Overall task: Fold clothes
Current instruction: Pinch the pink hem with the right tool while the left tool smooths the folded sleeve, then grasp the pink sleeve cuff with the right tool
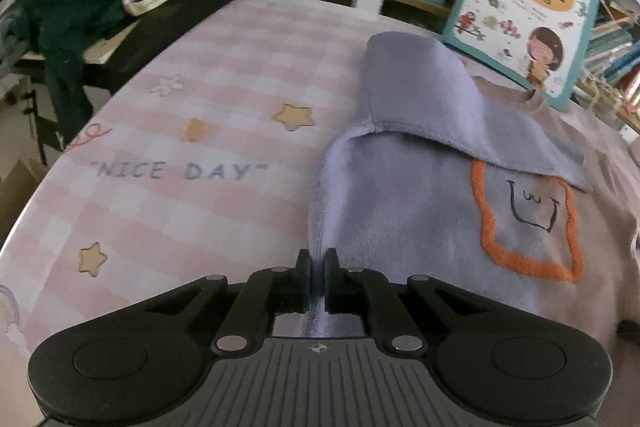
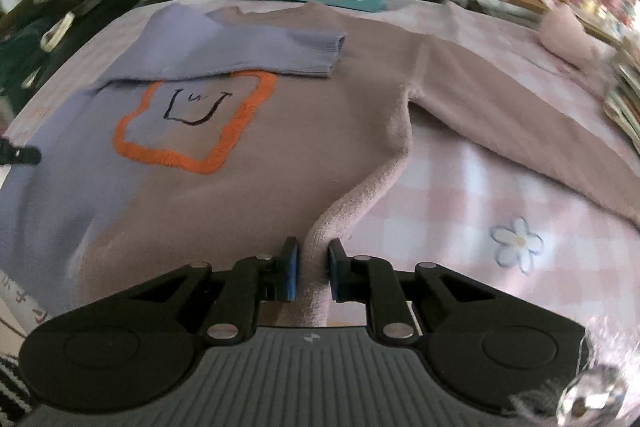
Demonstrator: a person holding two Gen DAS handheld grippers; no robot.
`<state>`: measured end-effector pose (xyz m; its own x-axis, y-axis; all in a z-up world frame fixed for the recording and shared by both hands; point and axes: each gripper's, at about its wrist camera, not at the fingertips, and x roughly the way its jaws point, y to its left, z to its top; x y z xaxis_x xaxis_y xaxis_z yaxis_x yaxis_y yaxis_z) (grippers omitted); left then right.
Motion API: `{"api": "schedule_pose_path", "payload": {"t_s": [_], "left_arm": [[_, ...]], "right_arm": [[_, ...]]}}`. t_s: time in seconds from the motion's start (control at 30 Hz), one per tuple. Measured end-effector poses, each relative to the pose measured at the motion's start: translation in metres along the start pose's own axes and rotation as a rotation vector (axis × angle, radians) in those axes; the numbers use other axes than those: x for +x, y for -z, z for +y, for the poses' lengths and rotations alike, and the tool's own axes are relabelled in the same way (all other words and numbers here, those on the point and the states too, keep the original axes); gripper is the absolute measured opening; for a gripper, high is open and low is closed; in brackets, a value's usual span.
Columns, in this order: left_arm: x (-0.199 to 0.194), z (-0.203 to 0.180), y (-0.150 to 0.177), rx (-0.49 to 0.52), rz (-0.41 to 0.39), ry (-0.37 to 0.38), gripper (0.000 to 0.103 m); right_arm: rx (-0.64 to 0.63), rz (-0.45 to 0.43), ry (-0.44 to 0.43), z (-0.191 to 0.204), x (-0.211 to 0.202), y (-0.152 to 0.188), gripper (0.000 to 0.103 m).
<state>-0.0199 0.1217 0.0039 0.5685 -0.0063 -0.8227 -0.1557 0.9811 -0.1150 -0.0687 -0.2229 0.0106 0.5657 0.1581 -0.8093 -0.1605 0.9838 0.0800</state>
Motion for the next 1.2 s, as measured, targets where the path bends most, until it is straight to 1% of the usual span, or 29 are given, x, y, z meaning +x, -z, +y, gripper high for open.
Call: {"api": "schedule_pose_path", "payload": {"t_s": [0.1, 0.2, 0.27, 0.33, 0.37, 0.4, 0.43, 0.47, 0.5, 0.53, 0.57, 0.67, 0.73, 0.77, 0.83, 0.9, 1.0, 1.1, 1.2], "left_arm": [[0.003, 0.01, 0.0, -0.031, 0.016, -0.004, 0.005], [0.005, 0.011, 0.002, -0.026, 0.026, -0.01, 0.006], [0.006, 0.007, 0.002, -0.002, 0.028, -0.027, 0.007], [0.005, 0.004, 0.002, 0.02, 0.025, -0.06, 0.014], [0.005, 0.002, 0.002, 0.029, 0.024, -0.082, 0.015], [0.002, 0.001, 0.002, 0.035, 0.024, -0.103, 0.015], [-0.001, -0.001, 0.002, 0.044, 0.018, -0.124, 0.017], [-0.005, -0.004, 0.002, 0.055, 0.009, -0.147, 0.02], [-0.01, -0.008, 0.002, 0.068, -0.004, -0.158, 0.025], [-0.014, -0.011, 0.002, 0.081, -0.017, -0.168, 0.029], [-0.019, -0.015, 0.003, 0.095, -0.031, -0.178, 0.031], [-0.029, -0.027, 0.004, 0.128, -0.059, -0.182, 0.042], [-0.034, -0.038, 0.004, 0.144, -0.073, -0.184, 0.059], [-0.036, -0.044, 0.005, 0.151, -0.08, -0.186, 0.062], [-0.039, -0.054, 0.007, 0.168, -0.092, -0.185, 0.076], [-0.04, -0.064, 0.01, 0.191, -0.101, -0.178, 0.082], [-0.039, -0.081, 0.016, 0.246, -0.103, -0.168, 0.09], [-0.037, -0.092, 0.022, 0.294, -0.104, -0.155, 0.092], [-0.037, -0.102, 0.029, 0.312, -0.103, -0.134, 0.096]], "right_arm": [[-0.036, 0.002, -0.013, 0.007, 0.002, -0.002, 0.015], [-0.028, 0.004, -0.018, 0.004, 0.003, -0.002, 0.015], [-0.01, 0.006, -0.022, 0.0, 0.003, -0.002, 0.015], [0.011, 0.008, -0.029, -0.004, 0.003, -0.002, 0.015], [0.018, 0.01, -0.031, -0.006, 0.003, -0.001, 0.016], [0.024, 0.009, -0.031, -0.007, 0.002, -0.001, 0.02], [0.029, 0.004, -0.03, -0.008, 0.0, 0.0, 0.03], [0.036, -0.003, -0.03, -0.01, -0.002, 0.0, 0.036], [0.044, -0.014, -0.033, -0.011, -0.004, 0.001, 0.044], [0.055, -0.024, -0.036, -0.013, -0.006, 0.002, 0.047], [0.068, -0.031, -0.038, -0.016, -0.008, 0.002, 0.047], [0.108, -0.044, -0.036, -0.023, -0.01, 0.003, 0.049], [0.139, -0.054, -0.036, -0.028, -0.011, 0.003, 0.052], [0.156, -0.059, -0.033, -0.031, -0.012, 0.002, 0.054], [0.185, -0.075, -0.02, -0.038, -0.014, 0.002, 0.06], [0.218, -0.096, 0.0, -0.047, -0.016, 0.002, 0.063], [0.267, -0.122, 0.048, -0.068, -0.018, 0.002, 0.065], [0.314, -0.136, 0.109, -0.095, -0.019, 0.0, 0.065], [0.384, -0.145, 0.157, -0.127, -0.017, -0.001, 0.064]]}}
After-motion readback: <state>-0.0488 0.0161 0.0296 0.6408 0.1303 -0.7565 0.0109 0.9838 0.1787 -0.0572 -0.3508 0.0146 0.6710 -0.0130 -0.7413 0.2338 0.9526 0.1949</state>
